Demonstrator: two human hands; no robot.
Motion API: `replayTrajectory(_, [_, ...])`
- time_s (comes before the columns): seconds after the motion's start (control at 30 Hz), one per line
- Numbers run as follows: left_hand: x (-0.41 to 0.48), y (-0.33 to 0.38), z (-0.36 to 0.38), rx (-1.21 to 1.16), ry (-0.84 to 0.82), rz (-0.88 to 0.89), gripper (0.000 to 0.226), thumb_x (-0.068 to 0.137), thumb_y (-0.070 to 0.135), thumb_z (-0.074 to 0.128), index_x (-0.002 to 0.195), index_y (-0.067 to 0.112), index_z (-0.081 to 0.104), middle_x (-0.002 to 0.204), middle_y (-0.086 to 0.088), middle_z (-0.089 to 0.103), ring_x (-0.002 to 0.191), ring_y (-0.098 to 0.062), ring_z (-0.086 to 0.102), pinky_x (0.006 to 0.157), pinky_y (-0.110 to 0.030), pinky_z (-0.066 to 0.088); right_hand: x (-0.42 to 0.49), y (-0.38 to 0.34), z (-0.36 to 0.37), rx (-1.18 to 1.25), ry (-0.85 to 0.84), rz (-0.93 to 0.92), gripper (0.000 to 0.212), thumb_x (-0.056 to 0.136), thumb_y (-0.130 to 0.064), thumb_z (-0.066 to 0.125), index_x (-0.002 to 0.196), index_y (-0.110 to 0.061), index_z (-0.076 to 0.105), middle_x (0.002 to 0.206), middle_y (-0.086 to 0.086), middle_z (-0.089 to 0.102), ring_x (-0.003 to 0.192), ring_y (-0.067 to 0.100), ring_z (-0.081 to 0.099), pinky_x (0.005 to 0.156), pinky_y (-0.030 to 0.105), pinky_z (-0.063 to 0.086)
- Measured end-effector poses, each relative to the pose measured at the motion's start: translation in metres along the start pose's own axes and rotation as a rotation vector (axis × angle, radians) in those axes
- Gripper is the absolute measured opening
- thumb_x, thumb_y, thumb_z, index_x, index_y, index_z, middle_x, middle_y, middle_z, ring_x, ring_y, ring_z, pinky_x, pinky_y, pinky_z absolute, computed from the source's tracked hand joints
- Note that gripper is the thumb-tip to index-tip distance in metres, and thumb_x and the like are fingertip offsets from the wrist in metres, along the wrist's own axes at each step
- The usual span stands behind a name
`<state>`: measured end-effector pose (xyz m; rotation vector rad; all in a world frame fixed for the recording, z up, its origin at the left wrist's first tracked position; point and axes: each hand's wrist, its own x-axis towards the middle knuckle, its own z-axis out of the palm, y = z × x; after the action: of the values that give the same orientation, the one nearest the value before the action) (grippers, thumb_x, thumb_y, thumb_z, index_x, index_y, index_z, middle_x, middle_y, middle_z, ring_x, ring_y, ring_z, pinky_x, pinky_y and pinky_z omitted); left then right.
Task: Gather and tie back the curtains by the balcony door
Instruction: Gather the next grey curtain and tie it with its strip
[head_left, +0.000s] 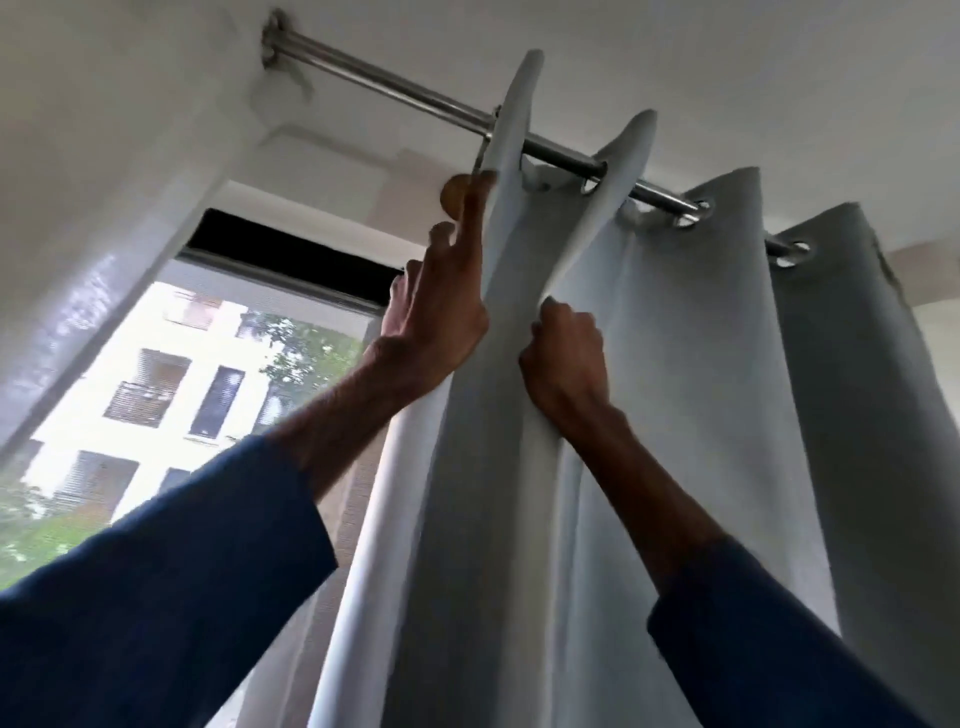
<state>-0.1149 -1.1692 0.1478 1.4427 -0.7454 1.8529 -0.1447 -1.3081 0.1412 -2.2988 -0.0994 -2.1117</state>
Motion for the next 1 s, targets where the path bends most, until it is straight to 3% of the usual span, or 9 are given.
replayTrajectory(0.07, [0.004,-0.011,-0.008,0.086,-0.053,0.038,0.078,0.085,0.007,0.059,0.146,0.042,0.025,0.123,-0.012,0.058,0.09,-0.043,0.066,0.07,-0.049,0.054,0.005,-0.024,0.008,-0.007,-0.026,-0.063,0.014,0.09,0.0,0.048,0.104,-0.001,0.051,0.108,0.024,0.062,0.099,0.043,0.057,0.07,0.037,0.033])
replayTrajectory(0.17, [0.012,-0.029,-0.021,0.171,-0.133,0.039,0.024,0.094,0.04,0.056,0.116,0.032,0.05,0.11,-0.01,0.063,0.096,-0.044,0.065,0.075,-0.047,0.054,0.01,-0.062,0.025,-0.017,-0.013,-0.188,0.04,0.095,-0.001,0.046,0.134,0.005,0.045,0.116,0.023,0.062,0.104,0.042,0.059,0.084,0.044,0.044])
replayTrajectory(0.3, [0.016,-0.036,-0.041,0.099,-0.375,-0.074,0.032,0.074,0.042,0.047,0.091,0.021,0.065,0.102,-0.014,0.071,0.1,-0.041,0.066,0.082,-0.043,0.056,0.004,-0.067,0.027,0.052,-0.024,-0.188,0.046,0.094,-0.004,0.047,0.139,0.004,0.043,0.117,0.025,0.061,0.105,0.045,0.057,0.084,0.045,0.043])
replayTrajectory(0.4, [0.005,-0.024,-0.039,-0.028,-0.463,-0.12,0.052,0.06,0.035,0.044,0.095,0.02,0.079,0.1,-0.01,0.076,0.099,-0.03,0.07,0.089,-0.037,0.056,-0.011,-0.043,0.015,0.135,-0.013,-0.128,0.034,0.09,-0.002,0.051,0.123,0.001,0.052,0.112,0.024,0.063,0.104,0.043,0.056,0.076,0.039,0.036])
replayTrajectory(0.5, [-0.011,-0.01,-0.02,-0.087,-0.489,-0.117,0.036,0.068,0.025,0.052,0.091,0.018,0.078,0.093,-0.006,0.077,0.093,-0.025,0.072,0.082,-0.028,0.056,-0.027,-0.019,0.005,0.197,0.025,-0.118,0.01,0.087,0.0,0.055,0.095,-0.006,0.054,0.095,0.019,0.067,0.09,0.042,0.059,0.066,0.032,0.03])
replayTrajectory(0.67, [-0.026,0.039,0.009,-0.194,-0.444,-0.055,0.013,0.077,0.004,0.057,0.079,0.005,0.069,0.083,-0.019,0.07,0.081,-0.037,0.068,0.061,-0.027,0.042,-0.056,0.023,-0.014,0.144,0.079,-0.079,0.034,0.087,-0.005,0.054,0.119,-0.009,0.063,0.099,0.017,0.072,0.093,0.043,0.063,0.067,0.034,0.039])
replayTrajectory(0.73, [-0.026,0.059,0.026,-0.218,-0.414,-0.033,0.008,0.077,0.004,0.059,0.08,0.002,0.066,0.082,-0.021,0.068,0.079,-0.039,0.067,0.059,-0.028,0.038,-0.062,0.04,-0.032,0.133,0.112,-0.088,0.03,0.087,-0.006,0.055,0.115,-0.011,0.065,0.095,0.016,0.073,0.09,0.044,0.064,0.066,0.04,0.046])
replayTrajectory(0.83, [-0.02,0.088,0.051,-0.265,-0.434,0.018,0.007,0.076,0.004,0.061,0.081,-0.001,0.06,0.086,-0.028,0.064,0.081,-0.045,0.065,0.061,-0.038,0.044,-0.059,0.067,-0.057,0.073,0.165,-0.059,0.011,0.089,-0.01,0.06,0.097,-0.013,0.067,0.084,0.014,0.072,0.082,0.046,0.064,0.063,0.046,0.048])
replayTrajectory(1.0, [-0.008,0.148,0.084,-0.385,-0.568,0.072,0.027,0.073,0.006,0.071,0.07,0.013,0.045,0.078,-0.025,0.058,0.084,-0.046,0.066,0.064,-0.042,0.047,-0.044,0.122,-0.082,-0.109,0.174,0.031,0.009,0.084,-0.009,0.061,0.079,-0.014,0.055,0.075,0.015,0.067,0.073,0.046,0.063,0.058,0.041,0.045])
